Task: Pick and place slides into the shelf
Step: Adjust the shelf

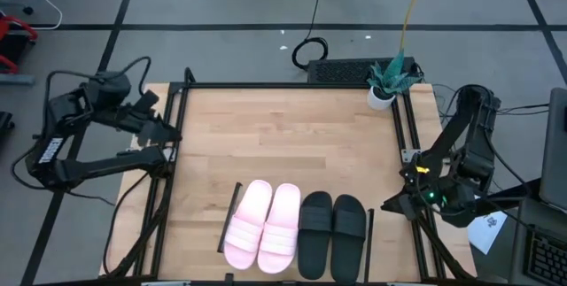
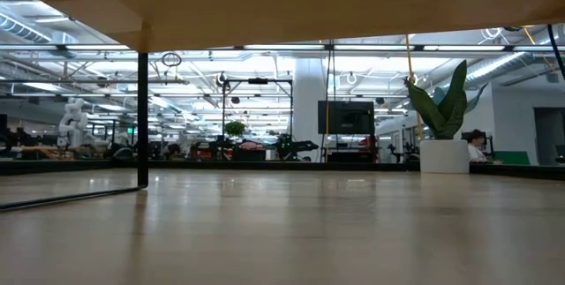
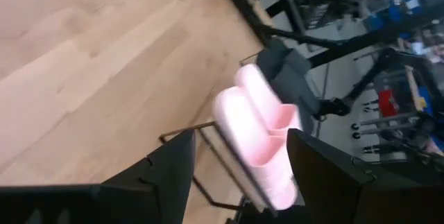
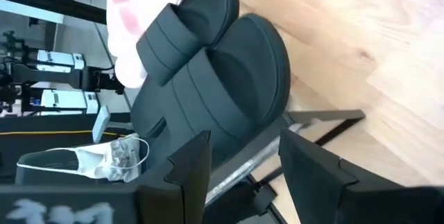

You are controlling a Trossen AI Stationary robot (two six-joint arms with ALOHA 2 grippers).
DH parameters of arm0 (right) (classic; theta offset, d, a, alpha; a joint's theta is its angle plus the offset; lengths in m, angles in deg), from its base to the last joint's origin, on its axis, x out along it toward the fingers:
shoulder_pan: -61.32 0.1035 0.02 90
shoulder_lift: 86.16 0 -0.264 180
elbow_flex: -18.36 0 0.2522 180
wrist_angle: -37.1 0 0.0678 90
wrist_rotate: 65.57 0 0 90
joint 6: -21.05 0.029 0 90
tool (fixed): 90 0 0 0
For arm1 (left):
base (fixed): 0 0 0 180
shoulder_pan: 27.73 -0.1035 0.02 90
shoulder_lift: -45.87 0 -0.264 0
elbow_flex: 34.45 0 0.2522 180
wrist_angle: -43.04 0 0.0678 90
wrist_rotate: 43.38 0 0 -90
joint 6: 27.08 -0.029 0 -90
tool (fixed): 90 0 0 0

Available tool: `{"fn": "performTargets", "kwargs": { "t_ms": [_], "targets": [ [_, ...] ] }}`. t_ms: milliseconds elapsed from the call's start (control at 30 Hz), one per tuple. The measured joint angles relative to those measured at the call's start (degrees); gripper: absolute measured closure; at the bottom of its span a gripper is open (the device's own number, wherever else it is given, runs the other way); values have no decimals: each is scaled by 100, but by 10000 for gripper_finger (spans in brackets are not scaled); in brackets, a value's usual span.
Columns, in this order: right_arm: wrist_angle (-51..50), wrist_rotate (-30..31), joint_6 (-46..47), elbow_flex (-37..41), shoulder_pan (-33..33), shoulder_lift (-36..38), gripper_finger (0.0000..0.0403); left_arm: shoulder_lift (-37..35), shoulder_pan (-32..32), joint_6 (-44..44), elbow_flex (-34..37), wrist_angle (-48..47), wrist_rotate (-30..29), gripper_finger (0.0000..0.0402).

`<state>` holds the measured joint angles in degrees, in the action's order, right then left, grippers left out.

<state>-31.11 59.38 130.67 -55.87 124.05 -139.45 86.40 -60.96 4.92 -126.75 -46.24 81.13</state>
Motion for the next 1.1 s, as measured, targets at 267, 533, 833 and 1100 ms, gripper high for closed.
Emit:
{"fn": "performTargets", "kwargs": {
  "t_ms": [267,533,833,1100],
  "targets": [
    [-30,132,683,0,345,-464,243,-543,-2,60,681,9,-145,174],
    [464,436,900,0,383,-1034,243,-775,-2,186,686,281,-337,174],
    [492,545,998,0,382,-1284,243,-760,-7,176,686,381,-327,174],
    [449,552,1178,234,362,-1314,243,-760,-7,172,686,379,-310,174]
  ]
}}
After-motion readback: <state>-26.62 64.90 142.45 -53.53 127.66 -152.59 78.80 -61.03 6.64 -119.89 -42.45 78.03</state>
